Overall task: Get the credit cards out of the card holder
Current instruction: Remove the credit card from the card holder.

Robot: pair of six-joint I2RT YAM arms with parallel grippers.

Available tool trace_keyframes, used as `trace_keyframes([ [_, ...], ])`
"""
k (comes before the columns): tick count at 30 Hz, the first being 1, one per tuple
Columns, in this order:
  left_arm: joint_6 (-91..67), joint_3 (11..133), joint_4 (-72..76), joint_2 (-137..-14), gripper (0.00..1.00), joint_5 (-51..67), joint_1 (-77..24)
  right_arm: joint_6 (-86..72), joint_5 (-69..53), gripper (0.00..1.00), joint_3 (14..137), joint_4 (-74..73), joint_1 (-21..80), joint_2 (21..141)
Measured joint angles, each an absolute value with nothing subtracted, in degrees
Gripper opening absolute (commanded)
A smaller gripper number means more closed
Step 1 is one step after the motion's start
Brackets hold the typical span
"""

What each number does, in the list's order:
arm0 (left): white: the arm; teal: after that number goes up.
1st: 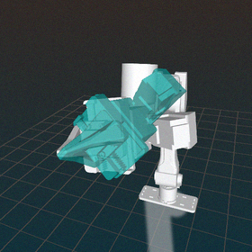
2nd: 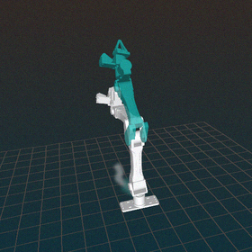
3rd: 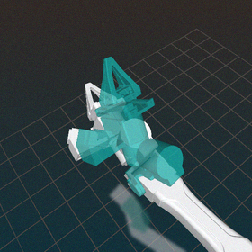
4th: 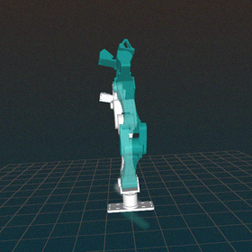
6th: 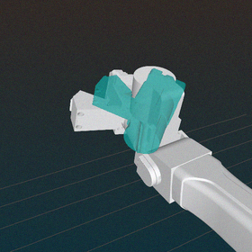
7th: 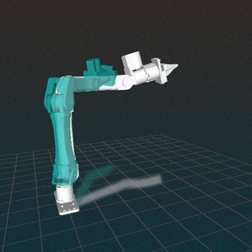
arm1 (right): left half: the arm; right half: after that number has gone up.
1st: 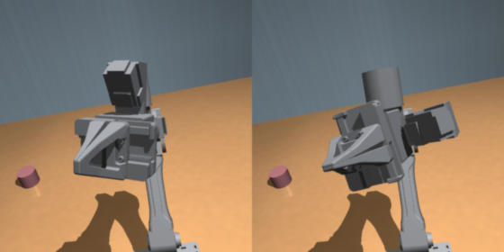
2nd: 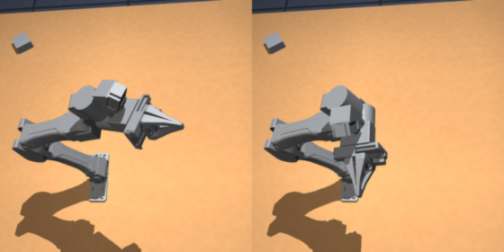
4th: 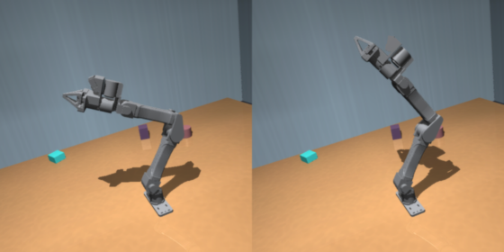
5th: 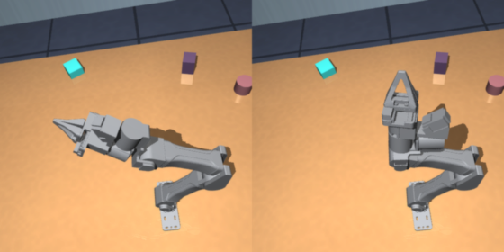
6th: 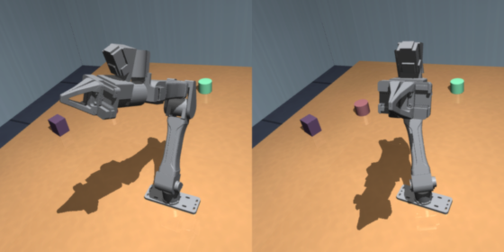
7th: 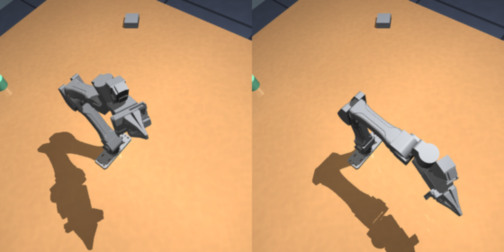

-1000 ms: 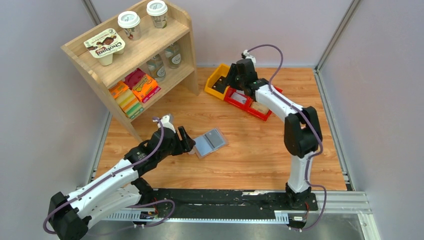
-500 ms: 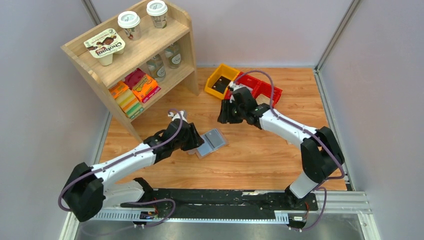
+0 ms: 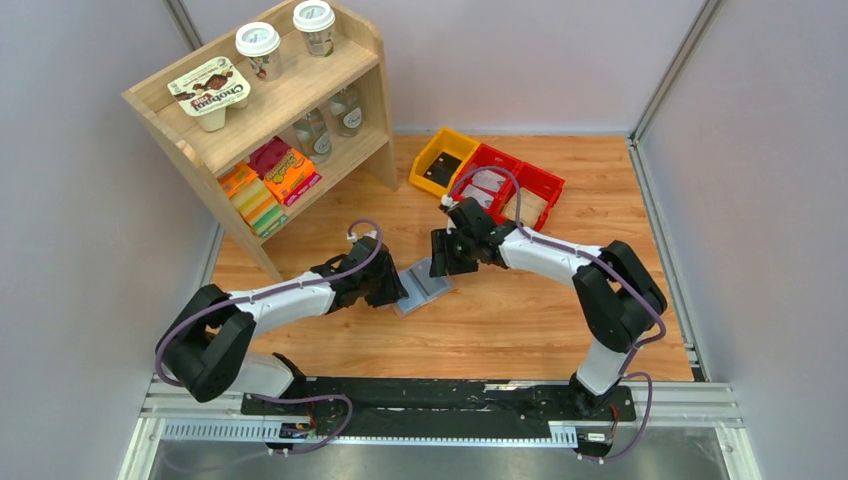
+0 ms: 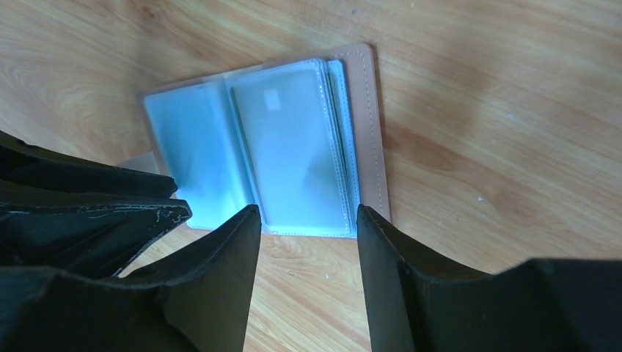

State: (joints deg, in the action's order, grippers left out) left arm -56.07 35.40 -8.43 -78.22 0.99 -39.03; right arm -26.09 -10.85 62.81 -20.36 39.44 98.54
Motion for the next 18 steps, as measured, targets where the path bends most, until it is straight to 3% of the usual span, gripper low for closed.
trace_keyframes([
  [18,-56.2,34.3,-10.9,-79.3,0.31,0.8,-39.0,-25.5,-10.0,0.59,64.9,-21.6,42.3,103.1],
])
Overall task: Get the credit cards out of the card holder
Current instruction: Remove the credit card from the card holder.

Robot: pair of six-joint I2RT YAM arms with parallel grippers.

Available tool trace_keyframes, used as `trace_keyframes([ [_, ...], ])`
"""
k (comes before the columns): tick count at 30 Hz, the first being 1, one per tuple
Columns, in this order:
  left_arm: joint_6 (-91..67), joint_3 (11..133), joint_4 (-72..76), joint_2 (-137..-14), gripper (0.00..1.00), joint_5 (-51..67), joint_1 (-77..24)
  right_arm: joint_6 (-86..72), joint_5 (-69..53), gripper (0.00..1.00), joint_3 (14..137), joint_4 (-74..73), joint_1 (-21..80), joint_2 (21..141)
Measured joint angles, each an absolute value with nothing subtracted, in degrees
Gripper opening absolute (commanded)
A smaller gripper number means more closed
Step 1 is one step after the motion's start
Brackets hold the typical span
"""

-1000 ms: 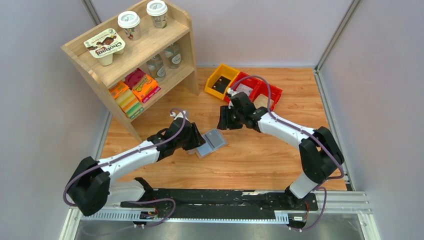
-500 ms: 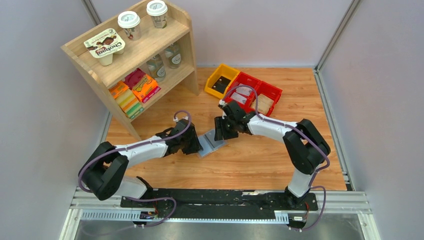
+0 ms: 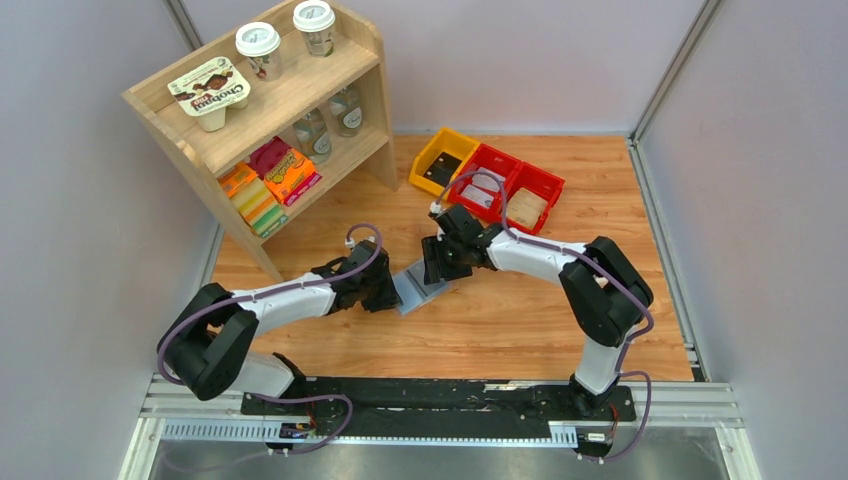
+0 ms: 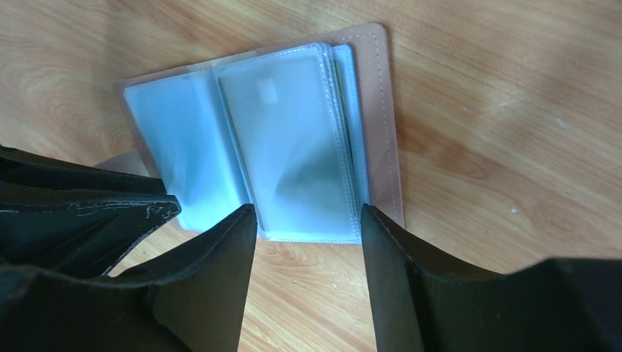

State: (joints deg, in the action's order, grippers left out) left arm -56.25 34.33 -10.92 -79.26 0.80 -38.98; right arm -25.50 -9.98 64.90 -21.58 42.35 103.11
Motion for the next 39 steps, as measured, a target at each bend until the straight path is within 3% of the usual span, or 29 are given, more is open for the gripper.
trace_keyframes([
  [14,-56.5,33.7,-10.1,-79.1,0.29,0.8,-38.9,-22.8,-5.2,0.6,67.7,-23.8,43.8,102.5],
  [24,-56.7,33.2,-9.4,-78.8,0.29,0.8,-38.9,-21.5,-7.9,0.54,68.7,-23.7,43.9,105.1],
  [30,-56.7,33.0,-9.1,-78.7,0.29,0.8,-38.9,-21.1,-8.8,0.45,68.7,-23.7,43.9,105.4],
  [36,-56.7,33.0,-9.1,-78.7,0.29,0.8,-38.9,-21.1,-10.2,0.45,68.7,-23.7,43.9,105.4],
  [39,-56.7,33.0,-9.1,-78.7,0.29,0.8,-38.9,-21.1,-10.4,0.5,68.7,-23.7,43.9,105.6],
])
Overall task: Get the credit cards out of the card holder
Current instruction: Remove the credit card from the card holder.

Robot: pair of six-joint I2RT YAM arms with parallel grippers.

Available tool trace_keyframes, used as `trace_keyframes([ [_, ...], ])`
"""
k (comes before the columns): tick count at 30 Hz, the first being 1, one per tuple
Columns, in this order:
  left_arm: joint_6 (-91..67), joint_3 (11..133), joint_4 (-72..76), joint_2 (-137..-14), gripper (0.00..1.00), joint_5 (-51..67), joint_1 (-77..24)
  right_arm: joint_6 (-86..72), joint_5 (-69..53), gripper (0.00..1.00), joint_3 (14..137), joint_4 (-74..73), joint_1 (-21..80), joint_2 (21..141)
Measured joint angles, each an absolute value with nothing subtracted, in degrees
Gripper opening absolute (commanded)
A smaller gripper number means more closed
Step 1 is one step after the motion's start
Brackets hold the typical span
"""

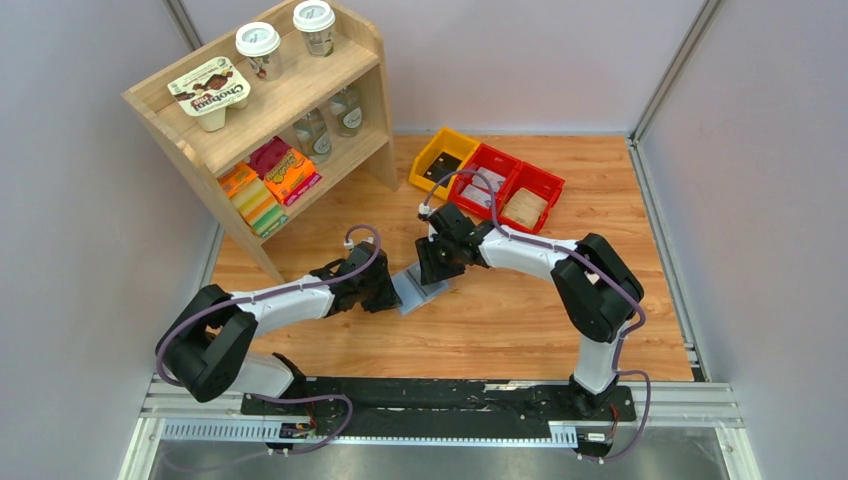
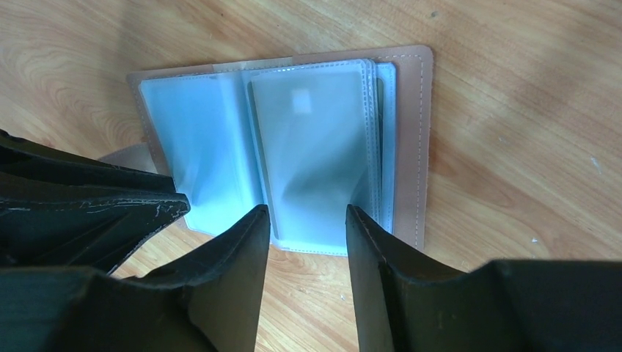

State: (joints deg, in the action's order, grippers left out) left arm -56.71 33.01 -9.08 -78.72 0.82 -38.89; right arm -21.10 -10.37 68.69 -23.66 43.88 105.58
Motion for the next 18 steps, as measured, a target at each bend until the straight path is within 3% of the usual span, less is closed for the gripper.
trace_keyframes([
  [18,-56.7,32.6,-8.7,-78.4,0.29,0.8,-38.9,-20.0,-7.0,0.56,69.9,-24.0,44.1,105.6],
])
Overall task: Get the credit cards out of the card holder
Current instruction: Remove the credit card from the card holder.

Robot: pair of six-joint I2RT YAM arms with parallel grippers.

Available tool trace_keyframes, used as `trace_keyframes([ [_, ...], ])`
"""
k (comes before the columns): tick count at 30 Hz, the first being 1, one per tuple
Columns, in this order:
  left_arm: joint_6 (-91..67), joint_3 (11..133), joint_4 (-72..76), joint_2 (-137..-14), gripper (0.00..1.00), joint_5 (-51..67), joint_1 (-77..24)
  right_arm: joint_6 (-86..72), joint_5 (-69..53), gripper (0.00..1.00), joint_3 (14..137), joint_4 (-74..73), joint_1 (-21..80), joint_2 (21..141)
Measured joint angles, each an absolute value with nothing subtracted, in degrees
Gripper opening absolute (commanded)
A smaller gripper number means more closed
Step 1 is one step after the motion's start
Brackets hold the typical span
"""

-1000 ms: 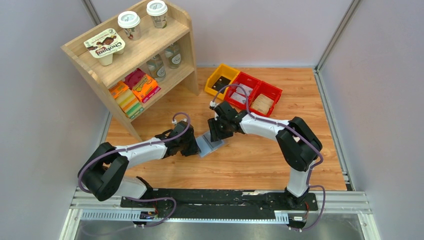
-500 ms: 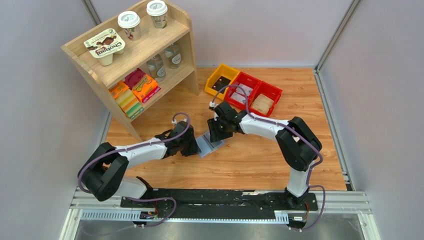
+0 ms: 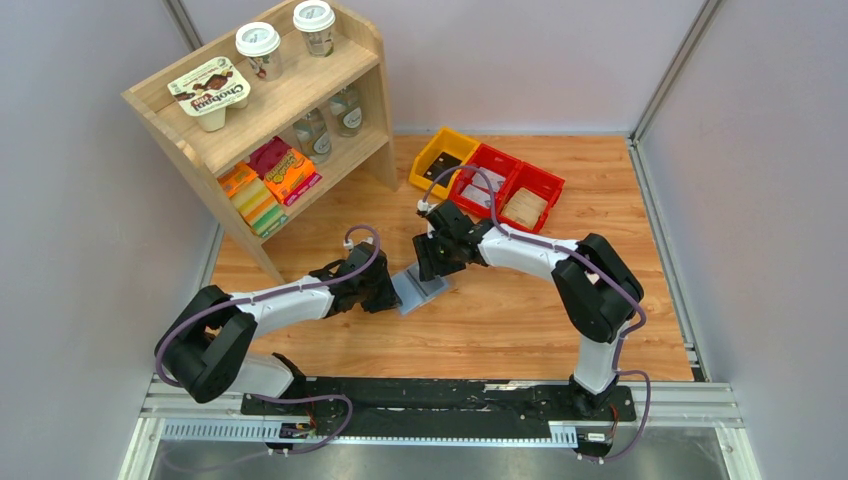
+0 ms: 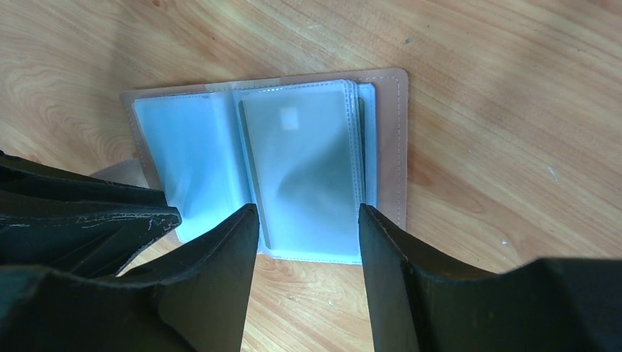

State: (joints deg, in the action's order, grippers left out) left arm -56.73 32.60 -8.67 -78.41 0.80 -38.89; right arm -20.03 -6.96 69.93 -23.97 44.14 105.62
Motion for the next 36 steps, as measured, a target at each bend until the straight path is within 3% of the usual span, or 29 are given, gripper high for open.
trace_keyframes([
  [23,-56.7,32.6,-8.6,-78.4,0.29,0.8,-38.9,-18.8,-12.5,0.41,70.2,-23.7,44.4,106.9],
  [36,-57.0,29.2,-7.4,-74.4,0.31,0.3,-38.9,-20.2,-22.9,0.49,70.1,-20.3,45.7,106.4],
])
